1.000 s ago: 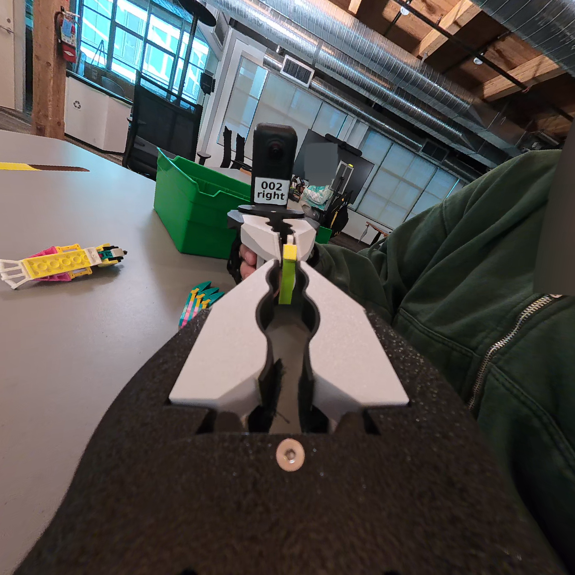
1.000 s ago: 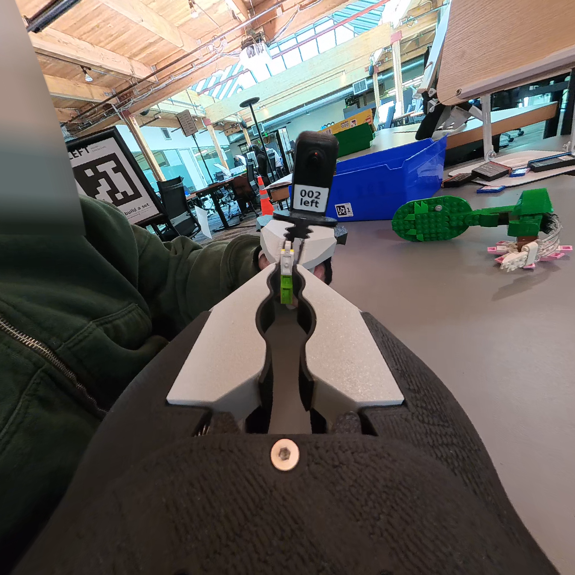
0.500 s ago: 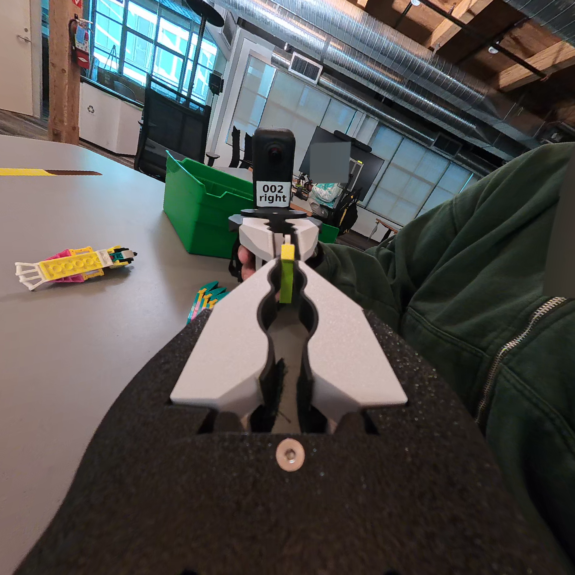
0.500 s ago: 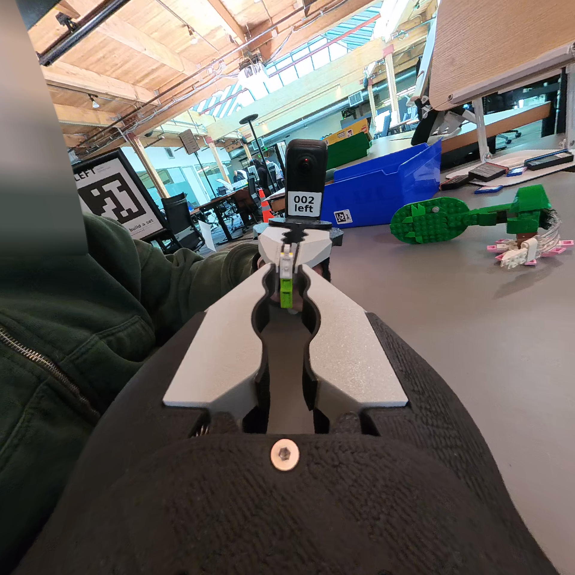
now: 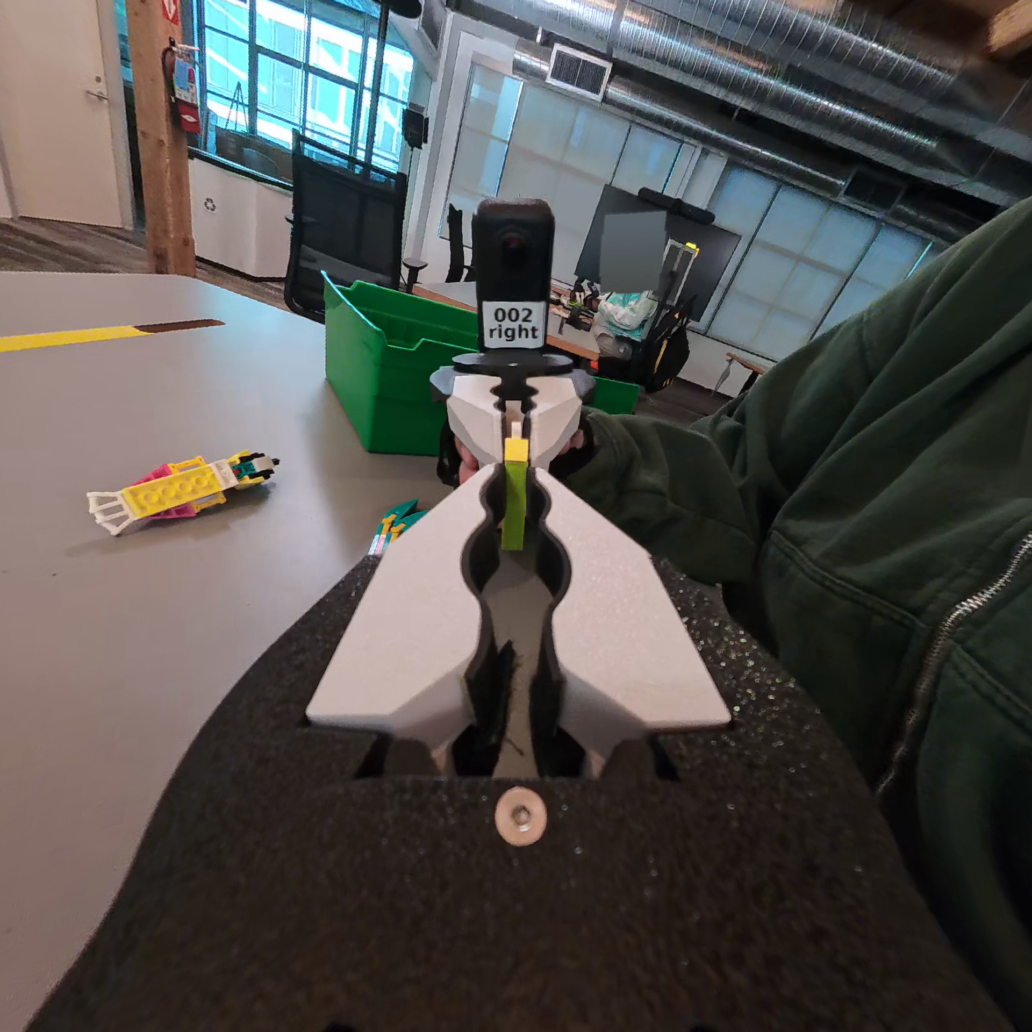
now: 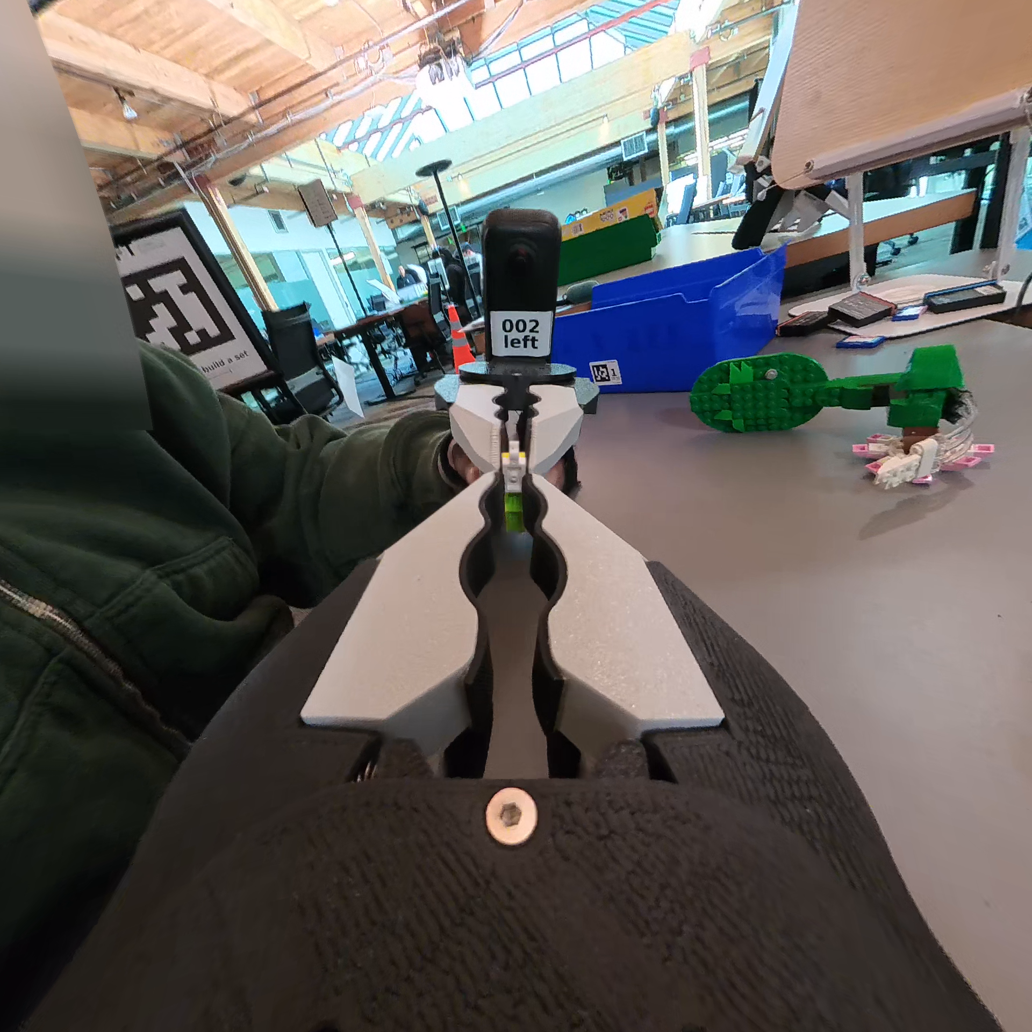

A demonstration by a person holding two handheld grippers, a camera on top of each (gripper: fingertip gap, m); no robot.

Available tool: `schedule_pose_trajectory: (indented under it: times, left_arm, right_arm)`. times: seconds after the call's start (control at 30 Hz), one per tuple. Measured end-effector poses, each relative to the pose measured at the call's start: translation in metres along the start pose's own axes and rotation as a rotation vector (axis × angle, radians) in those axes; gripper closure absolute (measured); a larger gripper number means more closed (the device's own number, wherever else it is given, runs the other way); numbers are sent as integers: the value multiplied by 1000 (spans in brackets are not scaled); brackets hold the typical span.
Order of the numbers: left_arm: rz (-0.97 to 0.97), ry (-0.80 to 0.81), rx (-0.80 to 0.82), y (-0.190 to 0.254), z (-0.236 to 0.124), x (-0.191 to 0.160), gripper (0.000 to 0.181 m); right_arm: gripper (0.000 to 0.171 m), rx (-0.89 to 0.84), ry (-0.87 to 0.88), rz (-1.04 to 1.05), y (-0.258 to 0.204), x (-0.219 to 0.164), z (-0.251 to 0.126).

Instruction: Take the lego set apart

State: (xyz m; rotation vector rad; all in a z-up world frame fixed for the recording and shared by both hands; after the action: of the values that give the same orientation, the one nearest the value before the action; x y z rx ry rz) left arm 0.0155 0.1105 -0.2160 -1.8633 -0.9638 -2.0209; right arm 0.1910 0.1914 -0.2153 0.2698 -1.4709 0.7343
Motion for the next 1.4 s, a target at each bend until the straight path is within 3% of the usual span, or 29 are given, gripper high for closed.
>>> schedule_pose_trajectory:
  times: [0.1,0.17,0.23,0.37,0.47,0.57,1.4]
  left_arm:
    - [-4,23,17,-1,-4,2,176]
    - [-110,229,23,-15,-35,22,177]
    - [-61,293,118,-21,-58,32,177]
    - [-45,171,71,-13,-35,22,176]
    - [-71,112,11,-7,-15,11,176]
    - [-94,104,-13,-5,-7,6,176]
    - [-153,93,-63,-5,-2,1,176]
  right_arm:
    - [171,-5,-50,-39,-1,-1,-4]
    - [171,-79,-53,-57,3,2,-20]
    - [171,-118,-12,-63,2,9,-32]
    - [171,-83,65,-17,5,2,-20]
    - [158,-49,121,12,4,-1,-4]
    - [162,-36,143,24,4,-4,4]
    - [165,0,188,39,3,-5,6]
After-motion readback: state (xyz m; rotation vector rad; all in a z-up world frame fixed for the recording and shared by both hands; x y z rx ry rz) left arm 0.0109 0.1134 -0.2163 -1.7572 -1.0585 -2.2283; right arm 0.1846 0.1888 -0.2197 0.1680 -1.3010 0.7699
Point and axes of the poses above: each gripper's, where its closed fingertips meet, z out along the fingers, x out of its top, y = z × x across the jaws, the point moved 10 cm from there along -z, back along the fingers, and after that the axes turned 13 degrees about x, right-handed, at the moved point
